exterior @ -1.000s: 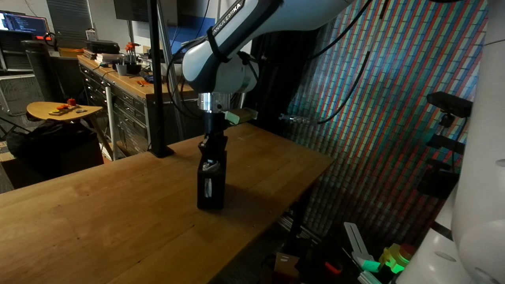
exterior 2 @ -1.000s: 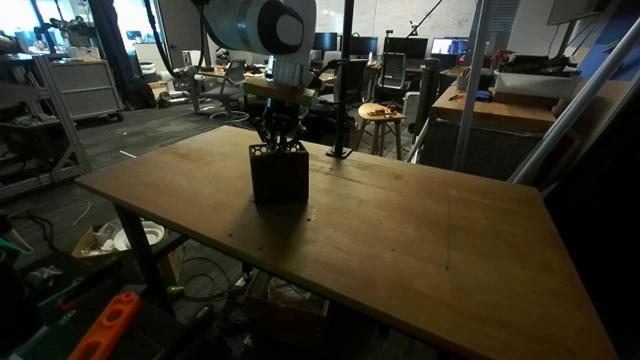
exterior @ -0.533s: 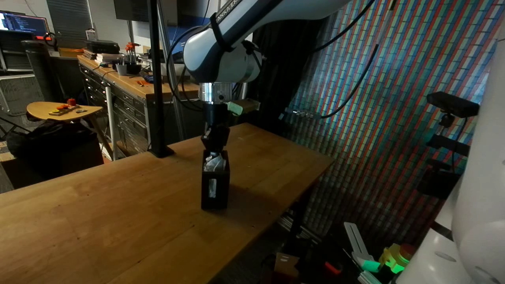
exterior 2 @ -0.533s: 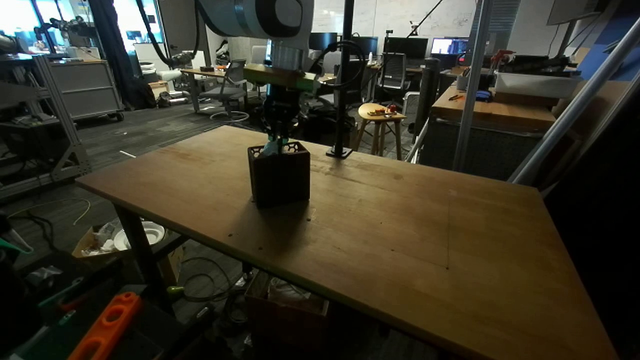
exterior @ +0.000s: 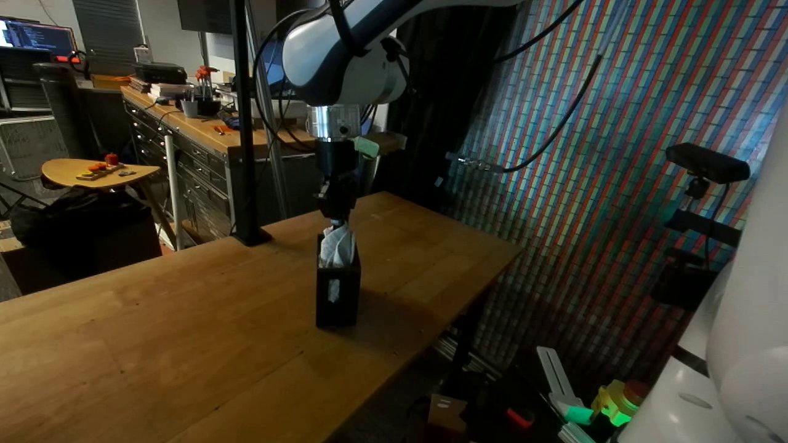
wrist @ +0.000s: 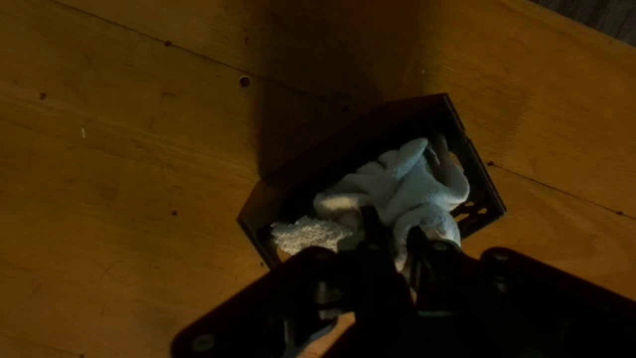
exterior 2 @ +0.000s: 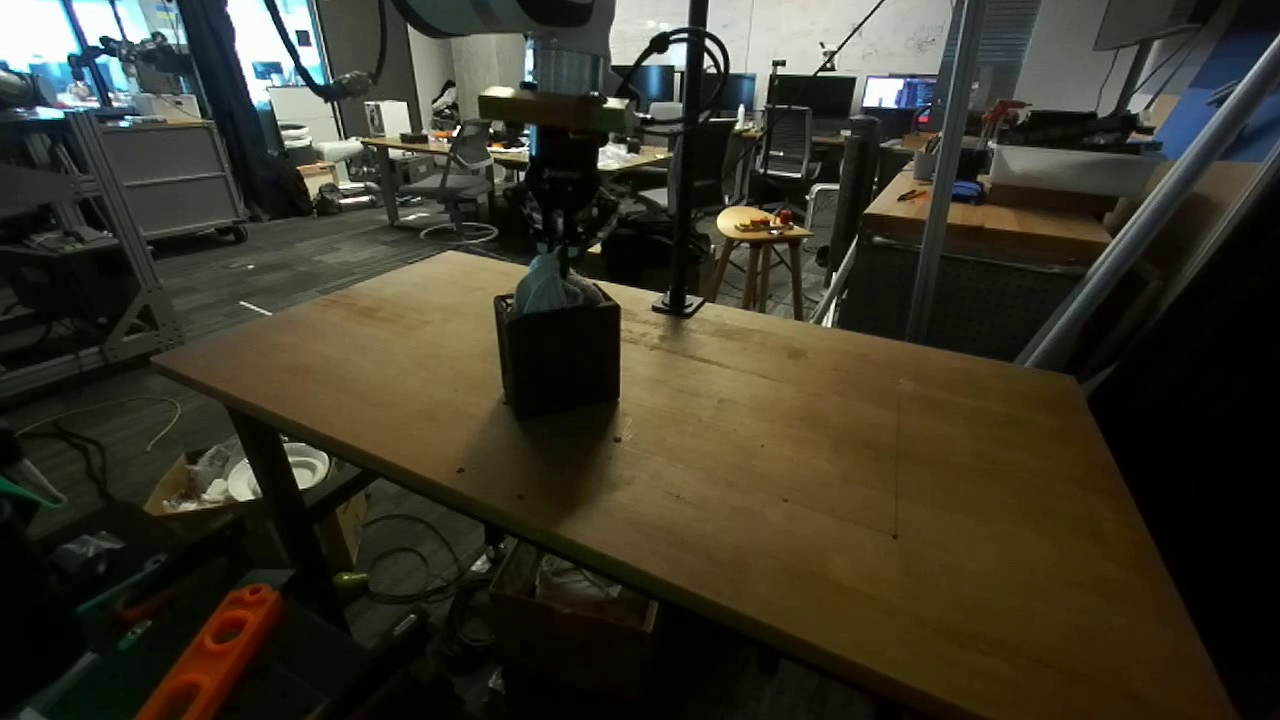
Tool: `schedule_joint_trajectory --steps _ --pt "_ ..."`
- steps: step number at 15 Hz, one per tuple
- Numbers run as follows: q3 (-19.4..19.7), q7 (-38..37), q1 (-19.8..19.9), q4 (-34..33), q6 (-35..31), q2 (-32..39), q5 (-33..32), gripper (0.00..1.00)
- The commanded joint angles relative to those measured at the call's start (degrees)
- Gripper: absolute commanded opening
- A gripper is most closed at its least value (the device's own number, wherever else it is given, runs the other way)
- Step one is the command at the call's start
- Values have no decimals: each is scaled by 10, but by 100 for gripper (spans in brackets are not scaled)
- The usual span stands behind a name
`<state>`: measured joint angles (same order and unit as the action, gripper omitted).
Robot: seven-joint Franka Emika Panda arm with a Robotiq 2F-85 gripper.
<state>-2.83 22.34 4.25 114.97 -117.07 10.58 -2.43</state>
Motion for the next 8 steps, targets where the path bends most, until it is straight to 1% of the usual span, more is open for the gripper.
schedule_joint_trajectory --steps 1,8 --pt "9 -29 -17 -29 44 -23 -33 10" --pt "4 -73 -39 -106 117 -29 -90 10"
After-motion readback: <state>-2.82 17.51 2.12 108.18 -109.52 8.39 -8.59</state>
